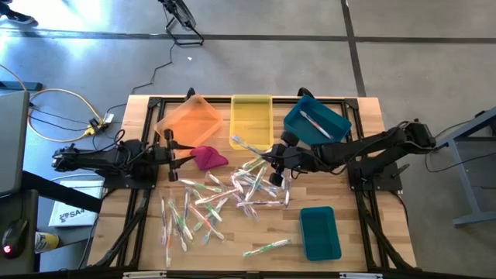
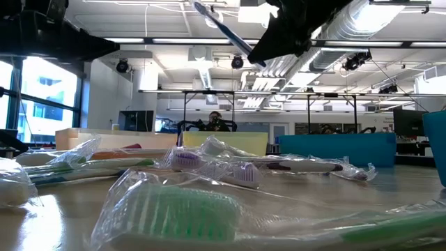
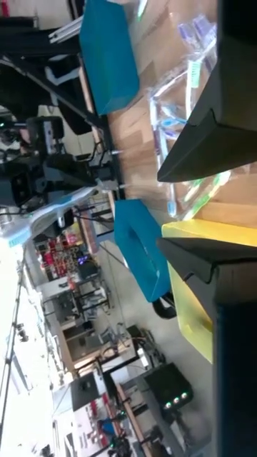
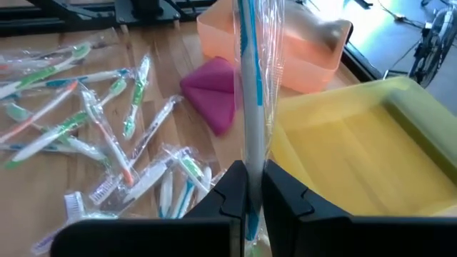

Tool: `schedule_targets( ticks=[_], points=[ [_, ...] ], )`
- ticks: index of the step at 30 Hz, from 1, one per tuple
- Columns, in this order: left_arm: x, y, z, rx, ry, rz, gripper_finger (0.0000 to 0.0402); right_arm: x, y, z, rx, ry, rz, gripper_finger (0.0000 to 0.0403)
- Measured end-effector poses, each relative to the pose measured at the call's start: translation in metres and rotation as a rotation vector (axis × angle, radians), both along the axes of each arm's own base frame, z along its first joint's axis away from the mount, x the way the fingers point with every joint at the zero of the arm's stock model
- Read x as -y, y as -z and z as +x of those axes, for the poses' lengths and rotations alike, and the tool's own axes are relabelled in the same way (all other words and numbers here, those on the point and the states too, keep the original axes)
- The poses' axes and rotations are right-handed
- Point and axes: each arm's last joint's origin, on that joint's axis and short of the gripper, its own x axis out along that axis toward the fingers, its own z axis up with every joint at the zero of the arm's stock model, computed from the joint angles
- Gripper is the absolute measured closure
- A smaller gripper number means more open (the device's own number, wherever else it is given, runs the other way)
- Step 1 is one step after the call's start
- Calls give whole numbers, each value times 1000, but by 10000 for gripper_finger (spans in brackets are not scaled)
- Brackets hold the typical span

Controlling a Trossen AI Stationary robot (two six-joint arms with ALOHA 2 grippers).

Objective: Pick & Place Toothbrushes
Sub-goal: Put the blue toothbrush into the orange bin

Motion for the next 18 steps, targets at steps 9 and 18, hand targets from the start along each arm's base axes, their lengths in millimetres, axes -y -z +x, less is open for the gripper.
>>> schedule_targets(
  ticks=[9, 18],
  points=[
    [1, -18, 27, -21, -6, 84, 283, 7, -2, 3, 28, -13, 22, 385],
    [3, -38, 64, -35, 24, 81, 284, 8, -5, 4, 49, -33, 0, 385]
  ],
)
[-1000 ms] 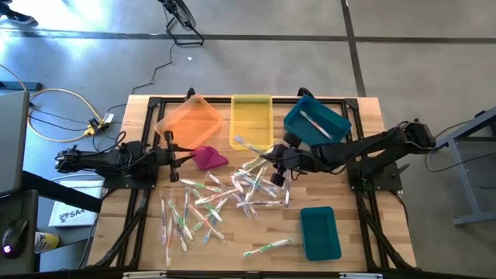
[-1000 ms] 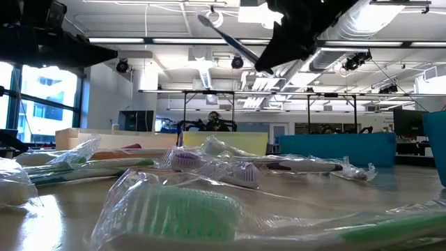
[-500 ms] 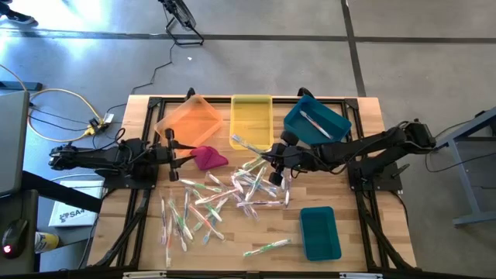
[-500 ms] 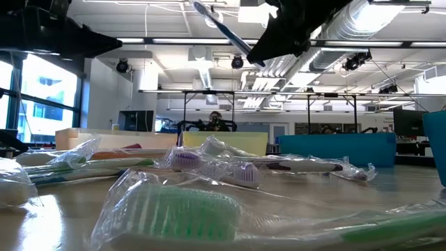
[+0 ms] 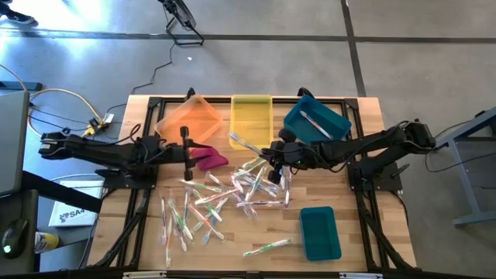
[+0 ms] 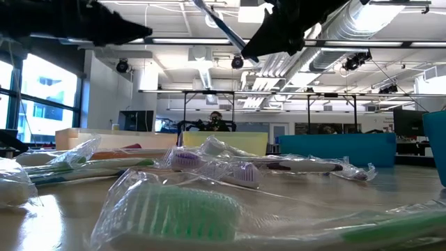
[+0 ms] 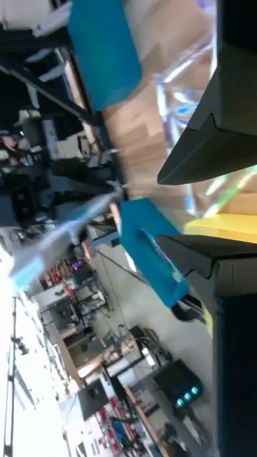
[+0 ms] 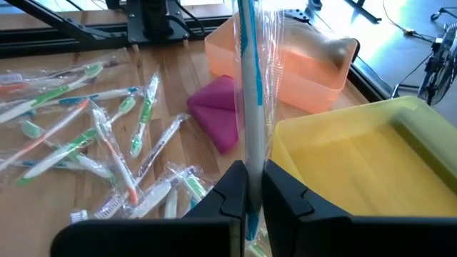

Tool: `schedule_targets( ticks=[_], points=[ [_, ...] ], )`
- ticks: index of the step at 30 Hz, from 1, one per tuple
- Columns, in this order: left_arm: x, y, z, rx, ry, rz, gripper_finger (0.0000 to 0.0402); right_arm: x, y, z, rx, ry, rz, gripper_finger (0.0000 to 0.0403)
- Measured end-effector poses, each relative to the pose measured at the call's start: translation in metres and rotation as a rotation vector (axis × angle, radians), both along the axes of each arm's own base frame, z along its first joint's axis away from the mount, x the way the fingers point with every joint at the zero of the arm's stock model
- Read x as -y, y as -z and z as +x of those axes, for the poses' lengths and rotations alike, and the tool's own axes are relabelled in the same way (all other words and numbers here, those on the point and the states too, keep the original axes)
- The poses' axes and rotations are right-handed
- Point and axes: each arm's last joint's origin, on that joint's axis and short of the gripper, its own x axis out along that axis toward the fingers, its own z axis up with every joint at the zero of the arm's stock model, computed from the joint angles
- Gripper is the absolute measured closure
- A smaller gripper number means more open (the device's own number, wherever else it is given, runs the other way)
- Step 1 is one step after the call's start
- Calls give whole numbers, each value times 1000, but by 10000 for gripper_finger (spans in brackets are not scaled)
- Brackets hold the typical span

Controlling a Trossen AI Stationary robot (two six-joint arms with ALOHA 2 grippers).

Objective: Pick & Place Toothbrushes
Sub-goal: Put the blue toothbrush into the orange bin

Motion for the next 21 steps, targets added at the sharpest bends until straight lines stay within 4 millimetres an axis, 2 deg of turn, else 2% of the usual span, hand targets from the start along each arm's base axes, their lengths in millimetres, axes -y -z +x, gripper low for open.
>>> schedule_targets(
  ticks=[6, 11, 21],
  points=[
    [2, -22, 25, -3, 27, -1, 284, 0, 0, 0, 0, -1, -2, 385],
    [2, -39, 43, 12, 31, -71, 284, -3, -3, 1, 26, -26, -30, 385],
    [4, -66, 59, 66, 85, -71, 284, -10, -17, 7, 159, -97, -139, 385]
  ],
)
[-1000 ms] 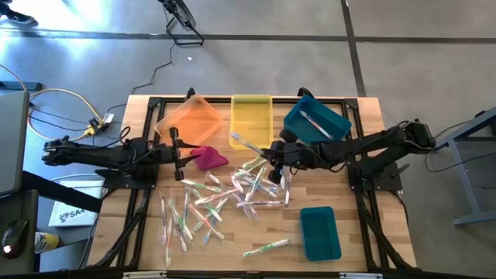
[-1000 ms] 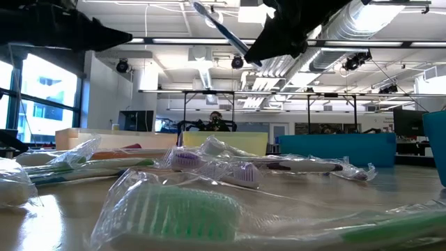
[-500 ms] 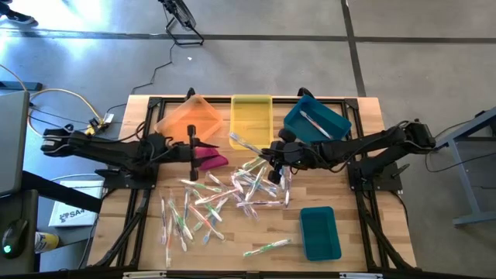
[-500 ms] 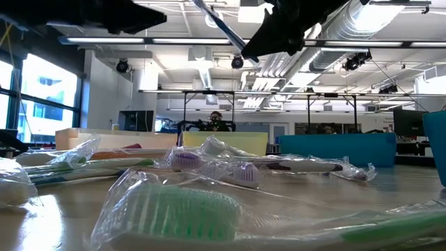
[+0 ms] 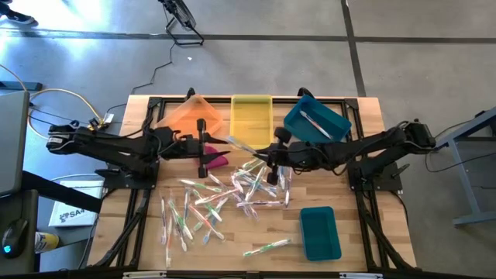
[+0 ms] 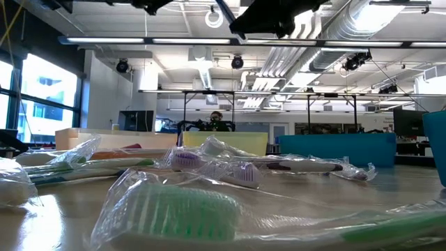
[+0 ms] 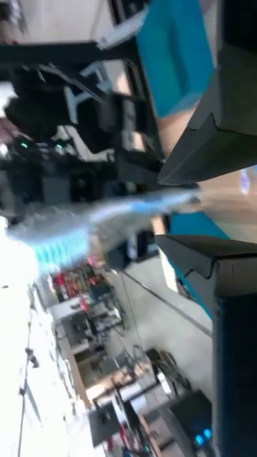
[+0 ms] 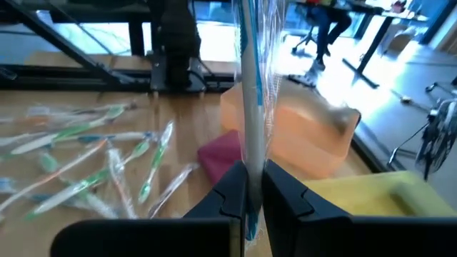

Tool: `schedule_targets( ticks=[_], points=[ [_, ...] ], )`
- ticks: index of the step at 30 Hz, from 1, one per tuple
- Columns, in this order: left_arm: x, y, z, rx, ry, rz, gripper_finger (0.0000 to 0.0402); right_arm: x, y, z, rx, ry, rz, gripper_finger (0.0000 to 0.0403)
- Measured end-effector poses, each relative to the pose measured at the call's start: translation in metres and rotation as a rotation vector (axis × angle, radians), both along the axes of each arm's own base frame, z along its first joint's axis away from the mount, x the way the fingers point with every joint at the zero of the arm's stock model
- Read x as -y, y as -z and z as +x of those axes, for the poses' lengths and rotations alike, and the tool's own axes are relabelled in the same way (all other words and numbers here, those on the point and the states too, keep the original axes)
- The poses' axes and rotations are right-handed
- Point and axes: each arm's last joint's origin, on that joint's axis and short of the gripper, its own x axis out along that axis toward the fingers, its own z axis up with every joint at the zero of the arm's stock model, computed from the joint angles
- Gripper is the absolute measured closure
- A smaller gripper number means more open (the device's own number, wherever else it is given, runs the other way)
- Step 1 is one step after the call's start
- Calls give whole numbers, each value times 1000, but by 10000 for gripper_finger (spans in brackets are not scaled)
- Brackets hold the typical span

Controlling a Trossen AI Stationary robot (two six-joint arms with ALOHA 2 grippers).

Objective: Pick & Place Toothbrushes
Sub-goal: Put the blue toothbrush into the orange bin

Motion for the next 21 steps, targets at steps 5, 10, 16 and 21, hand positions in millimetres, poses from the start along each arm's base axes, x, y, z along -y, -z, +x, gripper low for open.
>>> schedule_targets(
  ticks=[5, 10, 16, 21],
  points=[
    [2, -12, 9, 19, 46, 2, 284, -1, -2, 1, 16, -14, -35, 385],
    [2, -19, 16, 28, 46, 1, 284, -4, -3, 0, 13, -36, -70, 385],
    [3, -26, 21, 63, 79, 6, 284, -6, -3, 0, 11, -43, -78, 385],
    [4, -27, 21, 82, 101, -13, 284, -6, -3, 0, 10, -42, -79, 385]
  ],
)
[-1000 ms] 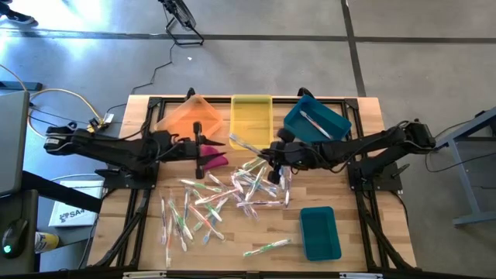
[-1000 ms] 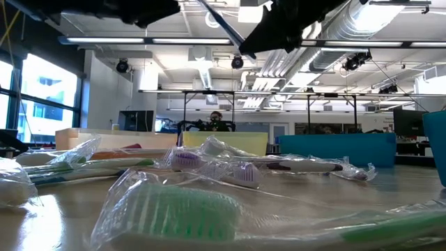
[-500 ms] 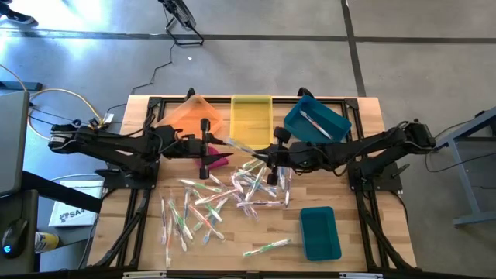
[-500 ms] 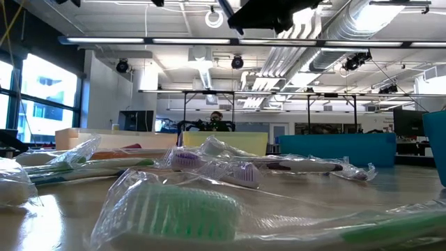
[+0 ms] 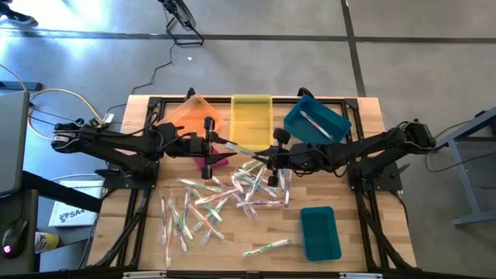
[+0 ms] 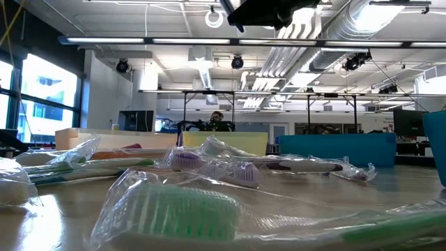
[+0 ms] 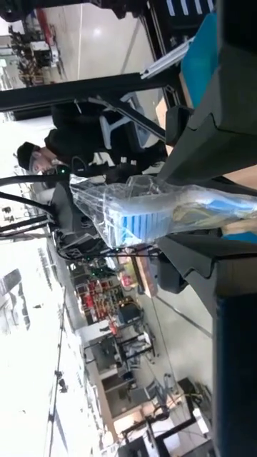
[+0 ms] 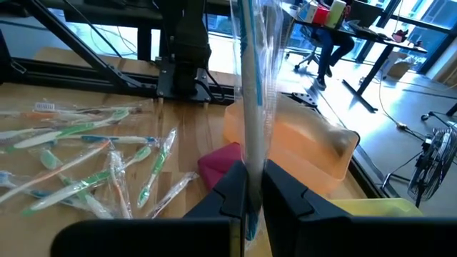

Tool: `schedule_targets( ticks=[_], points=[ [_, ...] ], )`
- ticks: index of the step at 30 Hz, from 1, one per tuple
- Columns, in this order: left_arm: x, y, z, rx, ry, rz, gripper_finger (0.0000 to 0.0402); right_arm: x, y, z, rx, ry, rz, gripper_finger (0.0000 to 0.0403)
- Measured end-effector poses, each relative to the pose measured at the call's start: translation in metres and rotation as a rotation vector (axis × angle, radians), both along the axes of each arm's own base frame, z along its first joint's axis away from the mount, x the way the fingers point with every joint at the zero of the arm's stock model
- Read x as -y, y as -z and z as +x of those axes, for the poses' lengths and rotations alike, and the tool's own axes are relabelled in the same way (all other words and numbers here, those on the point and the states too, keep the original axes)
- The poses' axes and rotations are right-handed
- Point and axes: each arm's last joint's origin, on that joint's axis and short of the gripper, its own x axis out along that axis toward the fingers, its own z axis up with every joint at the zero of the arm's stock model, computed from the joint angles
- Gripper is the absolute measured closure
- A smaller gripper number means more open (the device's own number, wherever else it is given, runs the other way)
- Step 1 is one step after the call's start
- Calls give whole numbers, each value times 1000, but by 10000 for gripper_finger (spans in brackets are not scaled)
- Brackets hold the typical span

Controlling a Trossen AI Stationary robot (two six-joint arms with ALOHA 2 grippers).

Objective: Pick & Place Toothbrushes
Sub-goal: Put the blue toothbrush into the orange bin

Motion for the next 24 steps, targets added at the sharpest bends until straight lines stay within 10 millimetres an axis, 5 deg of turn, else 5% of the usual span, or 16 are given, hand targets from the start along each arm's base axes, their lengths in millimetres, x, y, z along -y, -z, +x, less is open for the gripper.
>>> schedule_targets(
  ticks=[17, 24],
  points=[
    [0, 1, 0, -9, 0, -1, 285, 0, 0, 0, 0, 4, -1, 385],
    [0, 1, 0, -10, 0, 1, 338, 0, 0, 0, 0, 5, -1, 385]
  ],
)
